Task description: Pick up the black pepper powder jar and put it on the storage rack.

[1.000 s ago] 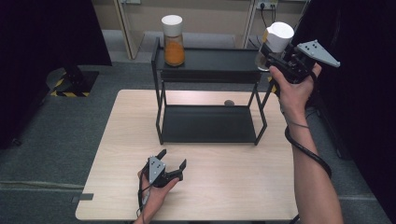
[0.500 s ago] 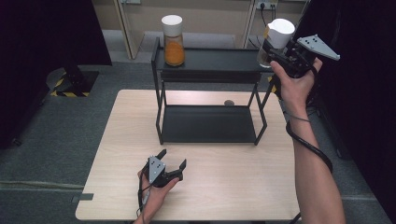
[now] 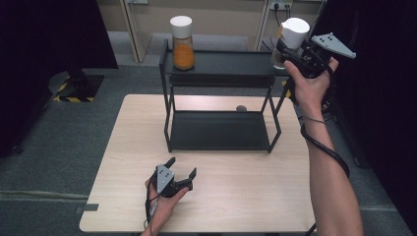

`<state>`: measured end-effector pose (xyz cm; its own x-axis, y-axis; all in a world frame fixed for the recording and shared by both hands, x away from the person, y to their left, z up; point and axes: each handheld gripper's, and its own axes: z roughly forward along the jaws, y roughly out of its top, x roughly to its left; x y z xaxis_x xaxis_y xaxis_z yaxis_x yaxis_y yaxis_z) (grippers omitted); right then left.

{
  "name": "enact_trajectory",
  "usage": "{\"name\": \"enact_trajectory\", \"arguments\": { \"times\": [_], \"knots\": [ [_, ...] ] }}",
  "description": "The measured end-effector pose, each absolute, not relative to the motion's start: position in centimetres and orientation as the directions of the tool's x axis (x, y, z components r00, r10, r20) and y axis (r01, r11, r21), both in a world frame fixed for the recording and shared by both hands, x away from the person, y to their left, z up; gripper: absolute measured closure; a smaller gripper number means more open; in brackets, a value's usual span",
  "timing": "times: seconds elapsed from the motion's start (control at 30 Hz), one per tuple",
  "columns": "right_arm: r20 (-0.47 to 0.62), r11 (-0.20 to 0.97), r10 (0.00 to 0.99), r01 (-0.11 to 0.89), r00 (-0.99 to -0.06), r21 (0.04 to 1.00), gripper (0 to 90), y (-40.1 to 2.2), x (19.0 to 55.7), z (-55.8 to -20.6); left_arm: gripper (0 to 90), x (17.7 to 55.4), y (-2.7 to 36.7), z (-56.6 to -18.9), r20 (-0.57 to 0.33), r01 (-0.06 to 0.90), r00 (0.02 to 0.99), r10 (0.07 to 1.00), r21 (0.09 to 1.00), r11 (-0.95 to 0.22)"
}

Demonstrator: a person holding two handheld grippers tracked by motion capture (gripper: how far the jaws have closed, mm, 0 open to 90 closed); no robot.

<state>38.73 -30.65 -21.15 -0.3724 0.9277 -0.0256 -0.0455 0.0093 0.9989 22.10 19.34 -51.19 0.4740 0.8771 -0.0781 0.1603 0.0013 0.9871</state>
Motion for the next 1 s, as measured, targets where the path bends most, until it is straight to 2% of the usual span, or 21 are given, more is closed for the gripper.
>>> {"name": "enact_trajectory", "arguments": {
  "times": [1.0],
  "knots": [
    [-0.006, 0.013, 0.938, 0.017, -0.345, 1.0, 30.9, -29.9, 41.6, -20.3, 11.1, 22.1, 19.3, -51.2, -0.074, 0.157, 0.478, 0.875, 0.988, -0.003]
  ]
}}
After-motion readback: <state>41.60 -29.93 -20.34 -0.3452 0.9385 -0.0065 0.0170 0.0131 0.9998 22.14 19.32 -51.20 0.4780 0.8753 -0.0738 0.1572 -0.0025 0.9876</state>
